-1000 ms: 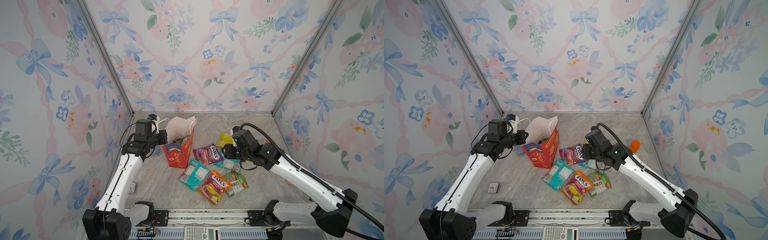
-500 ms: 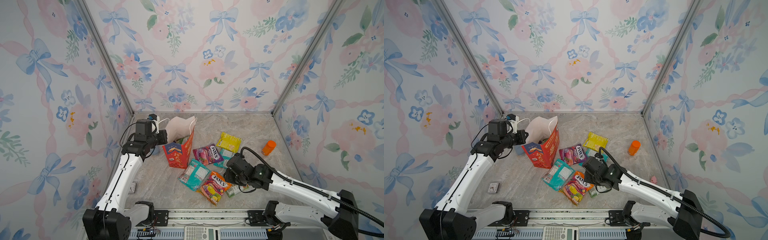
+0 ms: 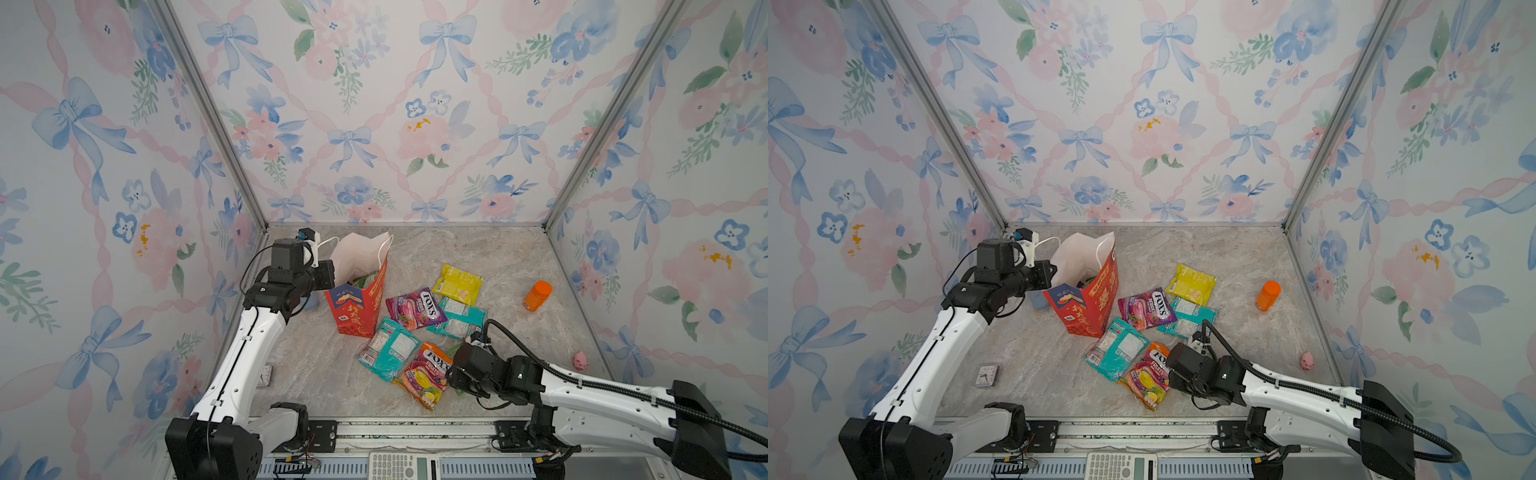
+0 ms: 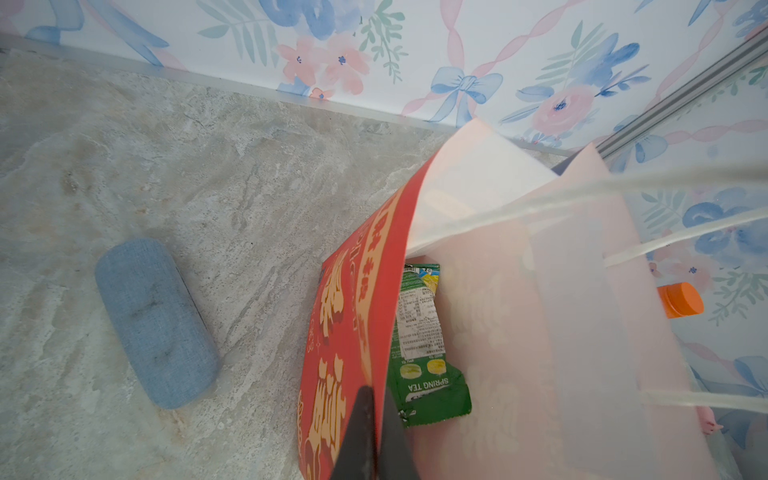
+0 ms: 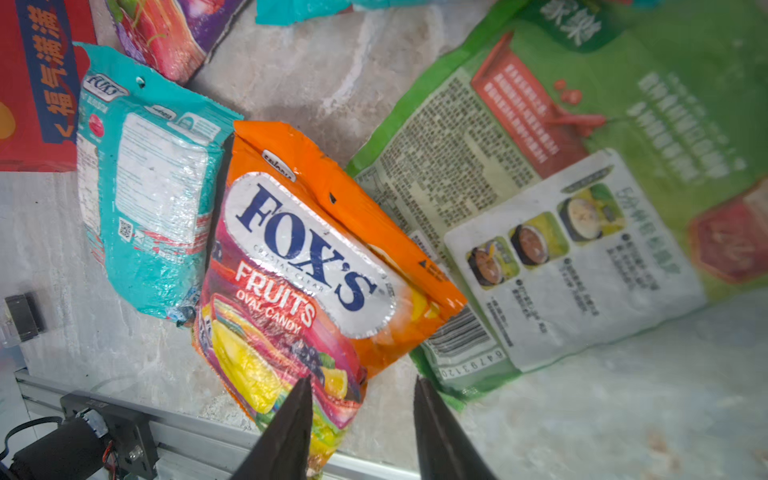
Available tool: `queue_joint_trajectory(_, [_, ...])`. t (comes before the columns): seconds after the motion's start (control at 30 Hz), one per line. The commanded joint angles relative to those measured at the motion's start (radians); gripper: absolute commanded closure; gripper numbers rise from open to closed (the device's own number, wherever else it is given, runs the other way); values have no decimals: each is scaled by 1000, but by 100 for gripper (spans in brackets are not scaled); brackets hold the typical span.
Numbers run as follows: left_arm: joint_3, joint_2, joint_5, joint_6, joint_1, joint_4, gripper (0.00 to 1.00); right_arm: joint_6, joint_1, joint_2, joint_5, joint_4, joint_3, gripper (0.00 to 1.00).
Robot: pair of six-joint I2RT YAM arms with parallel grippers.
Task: Place the snacks into the paper bag
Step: 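Move the right gripper down over the orange FOX'S fruits candy bag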
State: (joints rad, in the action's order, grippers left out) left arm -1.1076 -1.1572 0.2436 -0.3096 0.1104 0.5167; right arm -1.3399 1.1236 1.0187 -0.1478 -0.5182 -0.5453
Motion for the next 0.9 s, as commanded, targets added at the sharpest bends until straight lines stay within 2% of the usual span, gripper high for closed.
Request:
queue_joint_trajectory(0.0, [24,6,-9,33,0,-8,100,-47,18,-11,-29,53,22,56])
queue_joint_trajectory(0.4, [34,11,-8,38,0,-14,100,-73,-1,-18,-15,136,90,56])
queue_joint_trajectory(0.87, [33,12,-7,36,0,-13,100,-56,-58,8,27,263,131,59])
